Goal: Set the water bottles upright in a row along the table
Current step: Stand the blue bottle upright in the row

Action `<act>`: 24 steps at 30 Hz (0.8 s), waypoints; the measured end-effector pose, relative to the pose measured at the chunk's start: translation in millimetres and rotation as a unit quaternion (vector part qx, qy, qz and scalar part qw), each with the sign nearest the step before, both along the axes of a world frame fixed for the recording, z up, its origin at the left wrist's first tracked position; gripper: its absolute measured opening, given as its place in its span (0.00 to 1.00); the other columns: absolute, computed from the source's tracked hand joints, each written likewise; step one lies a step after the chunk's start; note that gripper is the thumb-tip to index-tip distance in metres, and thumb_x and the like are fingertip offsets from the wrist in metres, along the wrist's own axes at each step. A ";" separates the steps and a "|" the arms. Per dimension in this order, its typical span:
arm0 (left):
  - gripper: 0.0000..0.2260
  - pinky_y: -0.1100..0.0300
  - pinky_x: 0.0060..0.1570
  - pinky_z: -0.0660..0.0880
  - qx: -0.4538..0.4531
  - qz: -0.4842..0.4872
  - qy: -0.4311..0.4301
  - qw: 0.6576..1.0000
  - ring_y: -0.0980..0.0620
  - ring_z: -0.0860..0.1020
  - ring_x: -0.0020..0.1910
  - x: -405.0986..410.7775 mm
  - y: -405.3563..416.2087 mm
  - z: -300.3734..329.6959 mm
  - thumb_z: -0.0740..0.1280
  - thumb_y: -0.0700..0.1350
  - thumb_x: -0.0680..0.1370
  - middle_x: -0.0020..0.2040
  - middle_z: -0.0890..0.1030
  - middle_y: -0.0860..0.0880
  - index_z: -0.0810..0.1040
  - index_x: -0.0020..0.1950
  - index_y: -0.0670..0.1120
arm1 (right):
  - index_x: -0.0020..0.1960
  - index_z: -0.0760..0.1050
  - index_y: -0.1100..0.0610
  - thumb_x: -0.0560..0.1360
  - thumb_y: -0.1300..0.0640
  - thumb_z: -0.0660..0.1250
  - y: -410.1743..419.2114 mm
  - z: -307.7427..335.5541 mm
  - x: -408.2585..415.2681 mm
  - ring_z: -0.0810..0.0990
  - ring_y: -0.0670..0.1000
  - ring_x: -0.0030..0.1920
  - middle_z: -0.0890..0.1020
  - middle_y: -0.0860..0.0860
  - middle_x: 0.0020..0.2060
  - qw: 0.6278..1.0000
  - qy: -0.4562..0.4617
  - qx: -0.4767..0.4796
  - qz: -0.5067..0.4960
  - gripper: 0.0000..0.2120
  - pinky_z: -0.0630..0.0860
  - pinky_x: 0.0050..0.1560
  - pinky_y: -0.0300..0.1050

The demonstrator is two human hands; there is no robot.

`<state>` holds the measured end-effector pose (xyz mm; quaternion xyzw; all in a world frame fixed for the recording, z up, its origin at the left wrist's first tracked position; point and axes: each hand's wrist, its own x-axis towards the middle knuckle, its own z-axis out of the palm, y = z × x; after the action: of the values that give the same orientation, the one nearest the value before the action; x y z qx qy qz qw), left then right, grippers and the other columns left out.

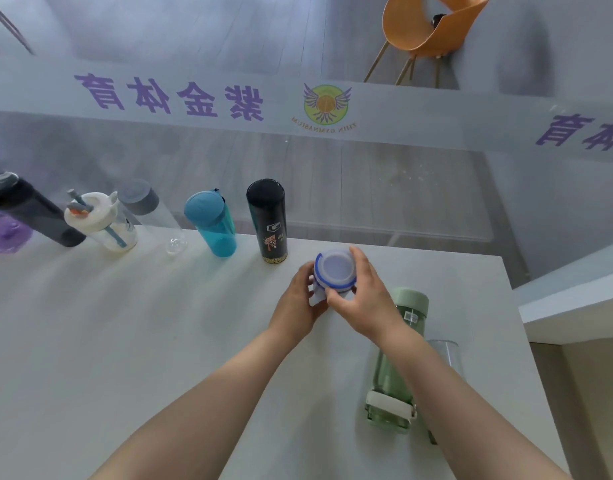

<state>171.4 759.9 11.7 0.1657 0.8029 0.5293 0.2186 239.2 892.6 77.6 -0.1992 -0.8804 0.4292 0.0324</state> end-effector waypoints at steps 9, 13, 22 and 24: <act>0.27 0.45 0.54 0.79 0.020 0.002 0.021 1.000 0.59 0.77 0.56 -57.8 32.3 2.3 0.72 0.53 0.68 0.57 0.76 0.64 0.65 0.62 0.67 | 0.77 0.55 0.50 0.68 0.48 0.71 32.8 3.1 -64.1 0.69 0.50 0.69 0.67 0.50 0.72 1.000 -0.002 -0.022 -0.003 0.42 0.71 0.66 0.51; 0.26 0.49 0.55 0.80 0.034 0.006 0.029 0.999 0.64 0.77 0.55 -71.5 38.4 6.1 0.70 0.56 0.67 0.57 0.75 0.67 0.63 0.60 0.73 | 0.76 0.55 0.49 0.68 0.47 0.71 41.0 1.8 -80.0 0.69 0.49 0.68 0.67 0.49 0.72 1.000 -0.001 -0.021 0.004 0.42 0.72 0.65 0.51; 0.26 0.55 0.56 0.78 0.024 0.012 0.043 0.999 0.63 0.76 0.56 -79.5 42.0 1.3 0.70 0.56 0.68 0.59 0.75 0.59 0.65 0.63 0.68 | 0.76 0.56 0.47 0.69 0.50 0.71 47.7 -1.4 -88.5 0.70 0.50 0.67 0.68 0.47 0.71 0.999 0.000 -0.034 0.017 0.40 0.73 0.65 0.53; 0.27 0.51 0.57 0.78 0.029 0.011 0.045 0.999 0.59 0.76 0.57 -79.9 42.2 -0.1 0.71 0.54 0.68 0.60 0.75 0.56 0.65 0.64 0.65 | 0.76 0.55 0.46 0.69 0.49 0.70 47.4 -1.6 -88.3 0.70 0.50 0.68 0.68 0.48 0.71 0.999 -0.001 -0.039 0.018 0.40 0.72 0.66 0.53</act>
<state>91.5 802.1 11.6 0.1869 0.7981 0.5466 0.1714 150.9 940.0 76.0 -0.1851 -0.8662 0.4638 0.0164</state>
